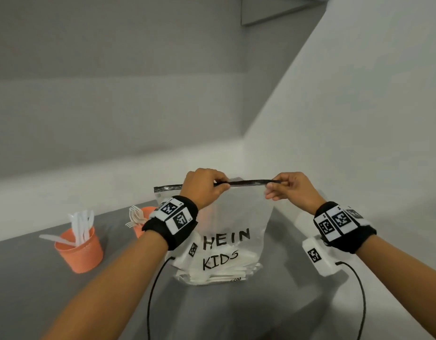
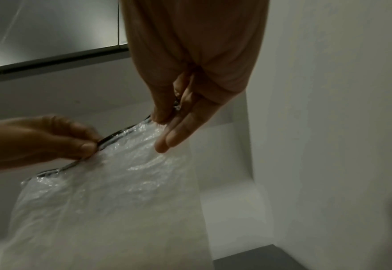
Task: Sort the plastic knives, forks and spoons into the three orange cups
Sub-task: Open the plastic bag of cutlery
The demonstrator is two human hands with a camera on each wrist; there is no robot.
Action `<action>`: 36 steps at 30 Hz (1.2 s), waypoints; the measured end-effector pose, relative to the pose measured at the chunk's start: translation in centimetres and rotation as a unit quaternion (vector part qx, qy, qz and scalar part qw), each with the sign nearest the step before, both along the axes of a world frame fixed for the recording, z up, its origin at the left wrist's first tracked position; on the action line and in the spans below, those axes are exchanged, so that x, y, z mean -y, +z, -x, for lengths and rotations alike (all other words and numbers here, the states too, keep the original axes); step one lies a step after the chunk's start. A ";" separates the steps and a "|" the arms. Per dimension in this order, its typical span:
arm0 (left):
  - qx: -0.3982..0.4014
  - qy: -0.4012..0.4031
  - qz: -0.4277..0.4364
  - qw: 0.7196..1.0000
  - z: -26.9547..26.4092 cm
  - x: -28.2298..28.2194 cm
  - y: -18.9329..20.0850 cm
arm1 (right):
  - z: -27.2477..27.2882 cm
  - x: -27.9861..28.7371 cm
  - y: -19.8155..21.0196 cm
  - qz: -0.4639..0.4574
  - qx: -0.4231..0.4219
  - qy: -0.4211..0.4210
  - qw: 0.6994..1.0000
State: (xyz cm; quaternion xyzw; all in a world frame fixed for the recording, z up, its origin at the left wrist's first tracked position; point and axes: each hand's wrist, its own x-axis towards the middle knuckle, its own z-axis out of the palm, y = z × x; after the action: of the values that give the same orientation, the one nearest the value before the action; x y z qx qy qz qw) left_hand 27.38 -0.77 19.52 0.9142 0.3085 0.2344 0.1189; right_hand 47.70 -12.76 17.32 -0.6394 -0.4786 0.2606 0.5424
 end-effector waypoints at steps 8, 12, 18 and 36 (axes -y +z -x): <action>-0.102 0.140 0.094 0.980 10.1 -5.4 0.4 | -0.7 -1.3 0.2 -0.013 0.016 0.000 1.000; -0.119 0.102 0.144 0.977 9.4 -5.2 0.4 | -0.1 -1.7 0.3 -0.016 0.024 0.005 1.000; -0.006 0.026 0.156 0.987 2.9 -2.5 1.1 | 1.2 -1.4 0.9 -0.025 0.041 -0.010 0.999; 0.221 0.195 0.426 0.855 4.5 -2.2 -5.6 | 2.5 -0.9 -4.8 0.224 -0.078 0.054 0.970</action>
State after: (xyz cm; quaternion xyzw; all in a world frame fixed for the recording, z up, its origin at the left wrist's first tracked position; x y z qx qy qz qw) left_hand 22.90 1.44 13.91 0.6192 0.5156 0.2945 0.5138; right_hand 45.17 -11.90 12.48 -0.6953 -0.3982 0.4392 0.4063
